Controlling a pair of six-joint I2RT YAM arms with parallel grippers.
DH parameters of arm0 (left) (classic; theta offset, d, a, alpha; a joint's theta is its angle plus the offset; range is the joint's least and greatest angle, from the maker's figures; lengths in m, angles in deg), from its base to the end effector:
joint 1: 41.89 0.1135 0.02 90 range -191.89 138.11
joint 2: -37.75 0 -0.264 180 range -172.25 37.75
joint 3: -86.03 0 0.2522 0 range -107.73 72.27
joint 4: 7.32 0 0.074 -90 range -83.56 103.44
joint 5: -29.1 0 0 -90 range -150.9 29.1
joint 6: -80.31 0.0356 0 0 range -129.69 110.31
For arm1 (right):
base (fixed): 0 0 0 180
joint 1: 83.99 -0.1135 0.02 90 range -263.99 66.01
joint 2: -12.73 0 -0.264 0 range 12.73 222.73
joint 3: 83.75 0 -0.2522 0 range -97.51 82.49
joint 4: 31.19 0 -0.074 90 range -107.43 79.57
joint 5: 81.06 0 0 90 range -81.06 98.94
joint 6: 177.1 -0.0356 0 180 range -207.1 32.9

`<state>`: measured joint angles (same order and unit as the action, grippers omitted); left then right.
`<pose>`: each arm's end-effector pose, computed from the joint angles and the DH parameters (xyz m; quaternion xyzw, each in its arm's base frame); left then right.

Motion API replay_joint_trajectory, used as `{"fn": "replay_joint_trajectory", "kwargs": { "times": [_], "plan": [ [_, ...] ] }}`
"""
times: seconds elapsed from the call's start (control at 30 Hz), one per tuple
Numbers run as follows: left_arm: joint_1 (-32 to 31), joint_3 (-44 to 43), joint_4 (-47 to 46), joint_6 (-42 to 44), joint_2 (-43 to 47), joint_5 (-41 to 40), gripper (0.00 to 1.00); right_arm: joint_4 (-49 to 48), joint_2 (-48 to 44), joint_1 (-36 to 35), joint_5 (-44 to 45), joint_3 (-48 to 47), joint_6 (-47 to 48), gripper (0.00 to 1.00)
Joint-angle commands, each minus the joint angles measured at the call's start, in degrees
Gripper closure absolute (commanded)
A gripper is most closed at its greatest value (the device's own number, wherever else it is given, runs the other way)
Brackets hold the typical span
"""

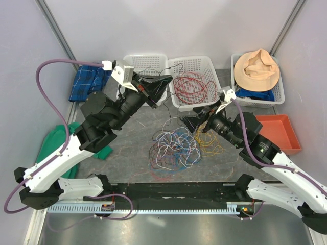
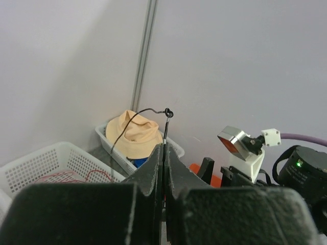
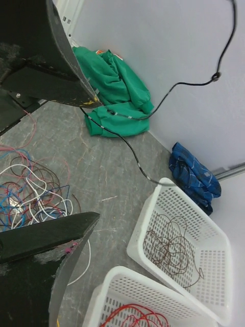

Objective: Untangle the cables

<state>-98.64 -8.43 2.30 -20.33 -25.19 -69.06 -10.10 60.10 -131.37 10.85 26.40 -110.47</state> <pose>0.1228 -0.1781 0.5212 0.1645 0.5370 -0.4253 0.7097 0.1253 0.1344 0.4068 -0.1336 0.6856 0.4047 0.5902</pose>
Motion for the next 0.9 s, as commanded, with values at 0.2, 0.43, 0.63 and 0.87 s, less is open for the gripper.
{"fn": "replay_joint_trajectory", "kwargs": {
  "times": [0.2,0.43,0.63,0.87],
  "plan": [
    [7.0,-12.5,12.9,-0.1,-12.0,-13.0,0.98,-1.7,-9.6,-0.1,6.1,12.4,-5.4,0.10],
    [21.1,-13.8,14.6,-9.0,-20.4,-9.5,0.98,1.8,-14.9,0.0,9.9,15.0,-5.3,0.09],
    [29.1,-21.6,14.5,-10.0,-30.0,-7.0,0.98,-0.4,-19.3,-0.1,12.0,19.5,-6.2,0.08],
    [34.1,-32.2,16.3,-10.6,-43.8,-2.0,0.88,-2.1,-19.5,-0.1,11.6,23.7,-6.3,0.08]
  ]
}}
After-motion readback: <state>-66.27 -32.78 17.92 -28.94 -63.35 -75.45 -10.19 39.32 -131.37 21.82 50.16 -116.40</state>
